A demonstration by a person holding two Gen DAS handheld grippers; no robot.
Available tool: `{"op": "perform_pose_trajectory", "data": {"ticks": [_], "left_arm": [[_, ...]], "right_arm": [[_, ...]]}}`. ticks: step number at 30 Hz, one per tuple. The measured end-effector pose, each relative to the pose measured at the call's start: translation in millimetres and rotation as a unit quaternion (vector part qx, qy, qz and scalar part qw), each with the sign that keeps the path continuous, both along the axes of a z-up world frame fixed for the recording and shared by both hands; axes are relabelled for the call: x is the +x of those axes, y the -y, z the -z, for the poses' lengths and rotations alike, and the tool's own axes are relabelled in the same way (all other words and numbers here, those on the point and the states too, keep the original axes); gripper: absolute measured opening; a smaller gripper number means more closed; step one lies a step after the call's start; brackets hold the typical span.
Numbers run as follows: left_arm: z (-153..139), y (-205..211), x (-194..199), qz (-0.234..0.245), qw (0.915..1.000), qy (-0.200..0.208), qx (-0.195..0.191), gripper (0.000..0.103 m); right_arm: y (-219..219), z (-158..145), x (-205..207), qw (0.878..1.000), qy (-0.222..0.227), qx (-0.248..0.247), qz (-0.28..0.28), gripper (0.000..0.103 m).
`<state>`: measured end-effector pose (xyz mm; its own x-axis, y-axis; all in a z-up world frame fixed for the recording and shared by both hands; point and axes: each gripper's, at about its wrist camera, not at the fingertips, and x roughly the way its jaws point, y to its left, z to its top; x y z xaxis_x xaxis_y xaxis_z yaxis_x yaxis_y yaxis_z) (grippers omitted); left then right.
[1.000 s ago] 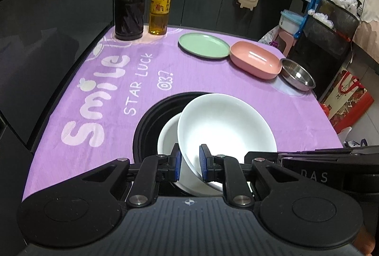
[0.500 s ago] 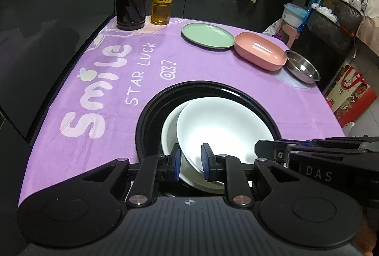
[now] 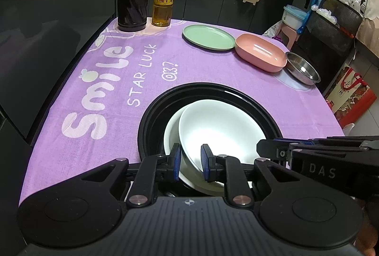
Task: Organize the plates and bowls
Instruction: 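Lower the small white bowl into the stack and open the left tool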
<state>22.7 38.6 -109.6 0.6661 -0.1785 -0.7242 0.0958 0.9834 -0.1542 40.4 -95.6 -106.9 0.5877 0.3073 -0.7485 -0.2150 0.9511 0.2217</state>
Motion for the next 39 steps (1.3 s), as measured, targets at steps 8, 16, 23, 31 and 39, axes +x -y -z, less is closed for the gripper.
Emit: {"op": "perform_pose_trajectory", "data": {"ticks": [8, 16, 23, 31, 39], "left_arm": [[-1.0, -1.1, -1.4, 0.002, 1.0000, -0.001, -0.004, 0.016], [-8.3, -5.1, -3.7, -0.003, 1.0000, 0.007, -0.004, 0.017], [-9.4, -7.1, -2.6, -0.002, 0.9999, 0.010, 0.006, 0.017], [-25.7, -17.4, -8.8, -0.002, 0.9993, 0.035, 0.010, 0.019], [-3.3, -13.2, 1.4, 0.010, 0.9990, 0.006, 0.043, 0.019]], "right_arm": [[1.0, 1.3, 0.8, 1.000, -0.003, 0.003, 0.008, 0.021], [3.3, 4.7, 2.4, 1.000, -0.010, 0.010, 0.012, 0.021], [-1.4, 8.9, 5.0, 1.000, -0.019, 0.008, 0.000, 0.021], [-2.0, 12.0, 6.5, 1.000, -0.026, 0.005, -0.004, 0.021], [-3.5, 14.3, 8.5, 0.999, -0.032, 0.006, -0.005, 0.021]]}}
